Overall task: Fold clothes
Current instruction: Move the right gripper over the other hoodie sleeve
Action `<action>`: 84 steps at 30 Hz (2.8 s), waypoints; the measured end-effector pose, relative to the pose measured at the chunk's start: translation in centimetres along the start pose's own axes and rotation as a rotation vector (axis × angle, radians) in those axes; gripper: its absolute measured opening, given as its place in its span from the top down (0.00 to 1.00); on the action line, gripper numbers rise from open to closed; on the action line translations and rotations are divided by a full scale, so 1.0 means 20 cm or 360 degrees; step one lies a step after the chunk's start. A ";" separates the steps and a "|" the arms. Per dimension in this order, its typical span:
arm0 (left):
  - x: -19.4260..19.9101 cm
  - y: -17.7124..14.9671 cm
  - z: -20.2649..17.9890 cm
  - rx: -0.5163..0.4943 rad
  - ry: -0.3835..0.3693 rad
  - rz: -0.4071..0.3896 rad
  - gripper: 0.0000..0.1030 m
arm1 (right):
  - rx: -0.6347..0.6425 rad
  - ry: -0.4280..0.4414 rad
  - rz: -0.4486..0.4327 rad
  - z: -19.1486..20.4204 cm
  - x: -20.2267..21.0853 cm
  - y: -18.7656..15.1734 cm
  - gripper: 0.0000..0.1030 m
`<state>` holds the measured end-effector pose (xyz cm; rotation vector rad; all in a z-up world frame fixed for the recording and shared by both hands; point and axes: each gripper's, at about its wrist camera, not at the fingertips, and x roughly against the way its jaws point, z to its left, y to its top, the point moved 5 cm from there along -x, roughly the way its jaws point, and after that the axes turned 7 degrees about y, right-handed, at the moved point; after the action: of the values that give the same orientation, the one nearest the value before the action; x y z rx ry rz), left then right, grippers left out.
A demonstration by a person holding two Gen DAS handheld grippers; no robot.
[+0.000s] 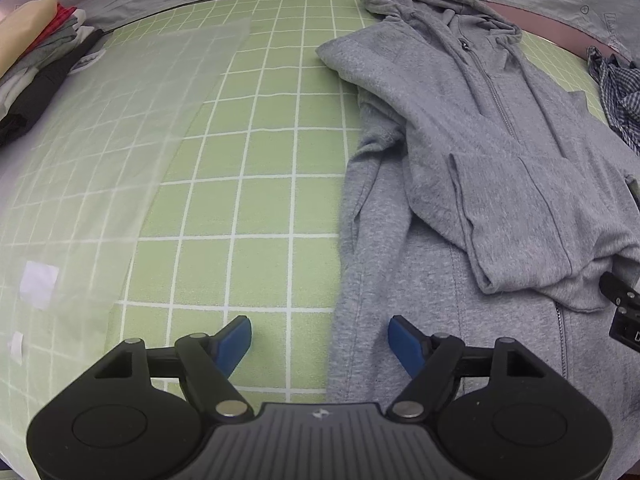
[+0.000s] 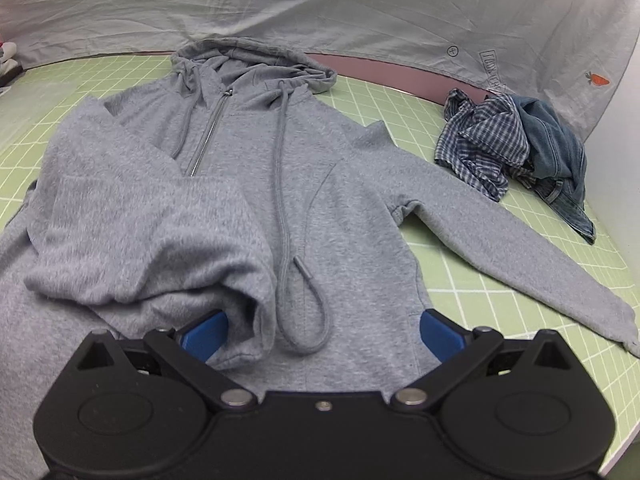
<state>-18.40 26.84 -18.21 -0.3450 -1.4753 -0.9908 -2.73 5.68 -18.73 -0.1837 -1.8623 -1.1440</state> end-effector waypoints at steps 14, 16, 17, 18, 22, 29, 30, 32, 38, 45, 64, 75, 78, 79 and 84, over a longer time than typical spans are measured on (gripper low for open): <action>-0.05 -0.03 0.04 0.0217 0.0056 0.0061 0.08 | -0.0704 -0.0388 -0.0211 -0.77 0.10 0.12 0.00; -0.05 -0.04 0.04 0.0266 0.0077 0.0066 0.07 | -0.0838 -0.0359 -0.0148 -0.87 0.06 0.05 0.00; -0.05 -0.04 0.04 0.0287 0.0086 0.0070 0.07 | -0.0893 -0.0342 -0.0122 -0.91 0.05 0.01 0.00; -0.05 -0.05 0.04 0.0305 0.0093 0.0073 0.07 | -0.0907 -0.0313 -0.0097 -0.94 0.03 -0.01 0.00; -0.03 -0.05 0.03 0.0357 0.0142 0.0085 0.07 | -0.0717 -0.0240 0.0003 -0.93 -0.04 -0.02 0.00; 0.02 0.07 -0.05 0.0311 0.0240 -0.0027 0.08 | -0.0366 -0.0174 -0.0014 -0.85 -0.12 0.05 0.00; 0.01 0.10 -0.07 0.0302 0.0229 -0.0051 0.08 | -0.0373 -0.0165 -0.0017 -0.85 -0.14 0.06 0.00; 0.00 0.17 -0.12 0.0265 0.0199 -0.0088 0.08 | -0.0386 -0.0146 -0.0024 -0.86 -0.17 0.09 0.00; -0.05 0.39 -0.31 0.0059 0.0139 -0.0173 0.08 | -0.0434 -0.0106 -0.0047 -0.87 -0.23 0.17 0.00; -0.10 0.52 -0.36 -0.0011 0.0233 -0.0228 0.07 | -0.0493 -0.0084 -0.0131 -0.90 -0.17 0.21 0.00; -0.09 0.43 -0.04 0.0427 0.0329 -0.0131 0.15 | -0.0497 -0.0226 0.0111 -0.97 -0.24 0.12 0.00; -0.11 0.35 -0.18 0.0268 0.0351 -0.0088 0.14 | -0.0542 0.0111 0.0128 -0.90 -0.09 0.15 0.00; -0.12 0.34 -0.17 0.0275 0.0358 -0.0069 0.14 | -0.0522 0.0149 0.0036 -0.88 -0.02 0.20 0.00; -0.12 0.34 -0.17 0.0274 0.0361 -0.0065 0.14 | -0.0529 0.0153 -0.0006 -0.89 0.00 0.22 0.00; -0.11 0.32 -0.19 0.0255 0.0382 -0.0062 0.12 | -0.0507 0.0169 -0.0109 -0.84 -0.02 0.30 0.01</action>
<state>-10.80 28.63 -18.43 -0.0787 -1.3355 -0.9046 11.26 -3.76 -12.70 -0.2350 -1.5967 -1.4669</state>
